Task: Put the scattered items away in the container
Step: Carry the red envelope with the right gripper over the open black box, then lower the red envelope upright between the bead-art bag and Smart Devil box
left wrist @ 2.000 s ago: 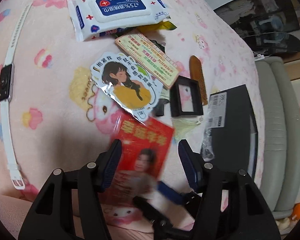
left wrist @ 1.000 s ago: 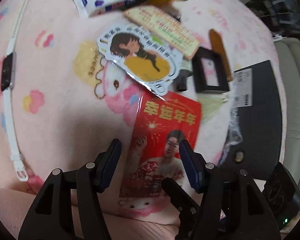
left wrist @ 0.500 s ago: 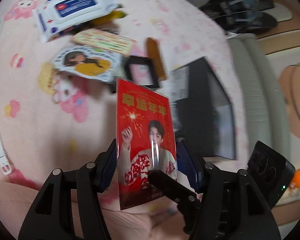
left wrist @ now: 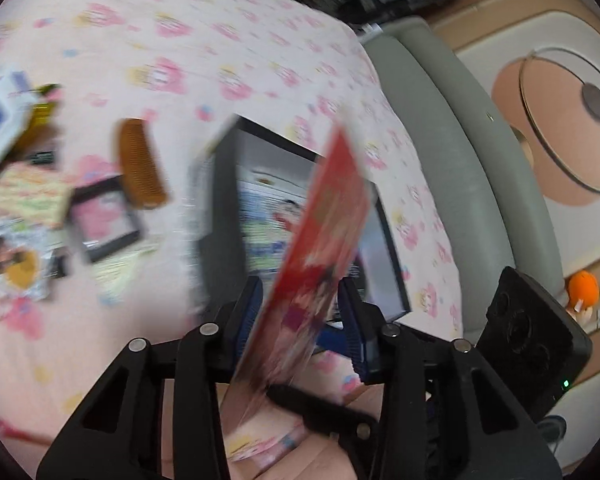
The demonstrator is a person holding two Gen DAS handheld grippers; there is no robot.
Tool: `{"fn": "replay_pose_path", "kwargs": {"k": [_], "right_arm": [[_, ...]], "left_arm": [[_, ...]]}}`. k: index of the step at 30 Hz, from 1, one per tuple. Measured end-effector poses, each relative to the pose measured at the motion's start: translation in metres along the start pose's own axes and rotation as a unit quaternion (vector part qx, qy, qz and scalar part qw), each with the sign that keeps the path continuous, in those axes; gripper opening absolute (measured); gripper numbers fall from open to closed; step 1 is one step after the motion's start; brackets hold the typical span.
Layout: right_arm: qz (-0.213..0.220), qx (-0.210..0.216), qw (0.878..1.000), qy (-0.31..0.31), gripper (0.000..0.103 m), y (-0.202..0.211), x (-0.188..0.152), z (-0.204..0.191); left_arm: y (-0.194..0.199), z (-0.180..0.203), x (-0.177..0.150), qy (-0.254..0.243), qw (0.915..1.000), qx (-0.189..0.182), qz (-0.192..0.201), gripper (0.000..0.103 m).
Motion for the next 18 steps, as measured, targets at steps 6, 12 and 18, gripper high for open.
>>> {"fn": "replay_pose_path", "kwargs": {"k": [6,12,18], "right_arm": [[0.021,-0.019,0.995,-0.1,0.047,0.019,-0.009,0.083],[0.052,-0.058,0.98,-0.184,0.047,0.042,-0.029,0.159],[0.032,-0.114,0.959,-0.257,0.046,0.043,-0.058,0.219]], "left_arm": [[-0.074,0.04,0.015,-0.003,0.9984,-0.012,-0.055,0.033],[-0.145,0.058,0.008,0.022,0.9928,0.005,-0.118,0.033],[-0.191,0.055,-0.002,0.022,0.9856,0.059,-0.157,0.033]]}}
Point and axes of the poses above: each gripper's, at about its wrist camera, not at the fingertips, and y roughly against the way its jaws point, z to its right, x to its top, the point moved 7 cm from there along -y, roughly the way its jaws point, and after that the axes turned 2 degrees about -y, right-handed, at the moved point
